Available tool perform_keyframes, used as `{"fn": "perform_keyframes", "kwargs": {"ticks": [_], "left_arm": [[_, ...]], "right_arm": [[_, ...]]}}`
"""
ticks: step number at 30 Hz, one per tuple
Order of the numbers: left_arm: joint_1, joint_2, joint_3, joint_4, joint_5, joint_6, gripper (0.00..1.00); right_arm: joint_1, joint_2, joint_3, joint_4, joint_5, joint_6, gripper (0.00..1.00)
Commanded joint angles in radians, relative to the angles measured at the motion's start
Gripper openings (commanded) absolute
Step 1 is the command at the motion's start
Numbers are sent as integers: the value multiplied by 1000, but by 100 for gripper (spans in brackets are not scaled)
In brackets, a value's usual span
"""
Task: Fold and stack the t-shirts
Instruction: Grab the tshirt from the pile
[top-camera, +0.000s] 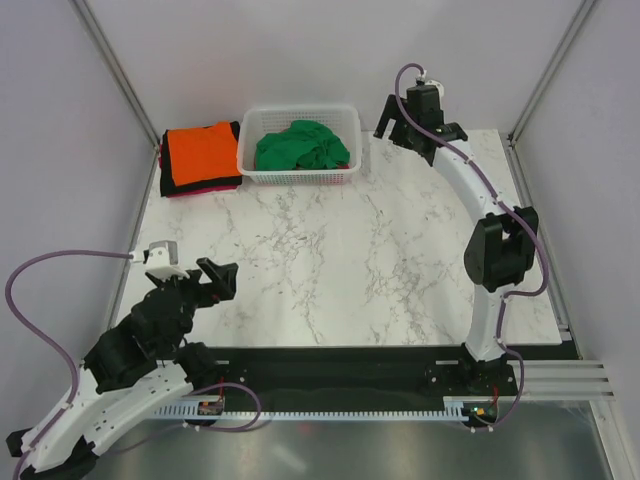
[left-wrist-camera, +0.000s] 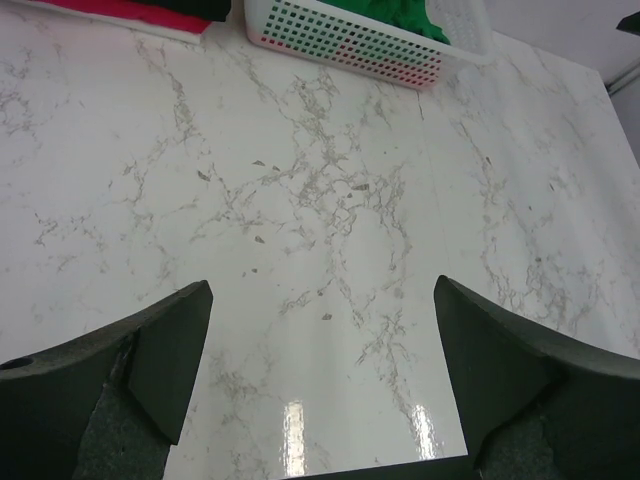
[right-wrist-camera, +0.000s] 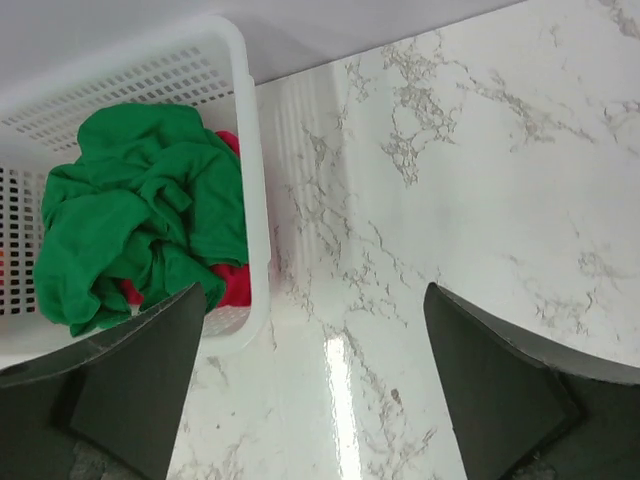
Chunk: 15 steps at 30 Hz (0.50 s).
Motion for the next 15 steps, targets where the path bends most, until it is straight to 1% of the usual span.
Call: {"fn": "perform_keyframes", "kwargs": {"ticks": [1, 2, 3, 4, 5, 6, 7, 8, 9, 10, 11, 12, 14, 15], "left_arm": [[2, -30, 19, 39, -41, -45, 100], [2, -41, 19, 41, -47, -67, 100], [1, -56, 19, 47, -36, -64, 100], [2, -93, 11, 82, -11, -41, 100], [1, -119, 5, 100, 29, 5, 100], [2, -147, 1, 114, 89, 13, 100], [1, -173, -21, 145, 108, 20, 100], [1, -243, -35, 157, 126, 36, 100], [2, -260, -74, 171, 170, 55, 100], [1, -323, -97, 188, 181, 69, 100], [1, -349, -104, 209, 191, 98, 100], [1, -327, -89, 199, 197, 120, 100], [2, -296, -84, 183, 179, 131, 100], [2, -282, -79, 177, 175, 131, 100]], "right_arm": [[17, -66, 26, -192, -25, 88, 98], [17, -101, -17, -160, -107, 83, 98], [15, -142, -137, -108, -179, 77, 98], [9, -220, -201, 28, -259, 62, 98], [6, -253, -268, 110, -330, 84, 98], [-3, -291, -378, 194, -466, 121, 98], [-5, -293, -403, 320, -516, 153, 98], [-3, -284, -405, 345, -565, 184, 98], [9, -232, -343, 344, -618, 184, 98], [20, -195, -283, 254, -613, 172, 98], [35, -154, -213, 187, -594, 148, 98], [64, -78, -87, 87, -552, 100, 98], [86, -2, 28, 7, -510, 72, 98], [101, 68, 121, -26, -490, 58, 98]]}}
